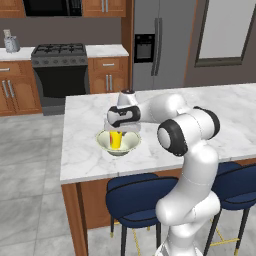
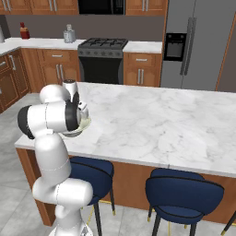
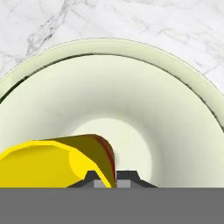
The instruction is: Place the cup inside the bowl on the dining table and move the bowl to any counter.
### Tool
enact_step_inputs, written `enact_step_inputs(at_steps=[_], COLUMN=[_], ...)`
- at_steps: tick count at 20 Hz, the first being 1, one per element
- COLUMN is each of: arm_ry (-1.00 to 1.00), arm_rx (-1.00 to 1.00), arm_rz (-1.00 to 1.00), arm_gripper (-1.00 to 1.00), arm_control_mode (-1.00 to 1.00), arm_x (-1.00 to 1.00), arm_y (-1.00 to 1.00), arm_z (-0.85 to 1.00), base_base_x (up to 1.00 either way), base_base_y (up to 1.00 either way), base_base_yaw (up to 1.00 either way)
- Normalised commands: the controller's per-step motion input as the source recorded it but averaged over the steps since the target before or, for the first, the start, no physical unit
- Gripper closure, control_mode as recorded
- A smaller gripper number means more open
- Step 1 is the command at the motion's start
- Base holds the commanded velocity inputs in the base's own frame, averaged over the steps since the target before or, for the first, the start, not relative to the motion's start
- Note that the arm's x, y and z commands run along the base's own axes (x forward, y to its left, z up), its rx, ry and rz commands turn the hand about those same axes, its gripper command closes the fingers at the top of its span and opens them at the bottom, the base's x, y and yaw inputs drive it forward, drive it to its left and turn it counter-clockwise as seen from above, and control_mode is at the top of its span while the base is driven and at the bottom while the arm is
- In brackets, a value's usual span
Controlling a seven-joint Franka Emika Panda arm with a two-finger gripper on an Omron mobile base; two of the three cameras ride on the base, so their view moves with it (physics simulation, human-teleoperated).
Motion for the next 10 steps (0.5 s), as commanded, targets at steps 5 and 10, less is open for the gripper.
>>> enact_step_inputs(at_steps=[5, 10], arm_ry=[0.0, 0.0], arm_rx=[0.0, 0.0], arm_rz=[0.0, 0.0], arm_gripper=[1.0, 1.0], arm_control_mode=[-1.0, -1.0], arm_x=[0.0, 0.0], arm_y=[0.01, 0.04], arm_z=[-0.12, -0.05], base_base_x=[0.0, 0.0], base_base_y=[0.0, 0.0], base_base_yaw=[0.0, 0.0])
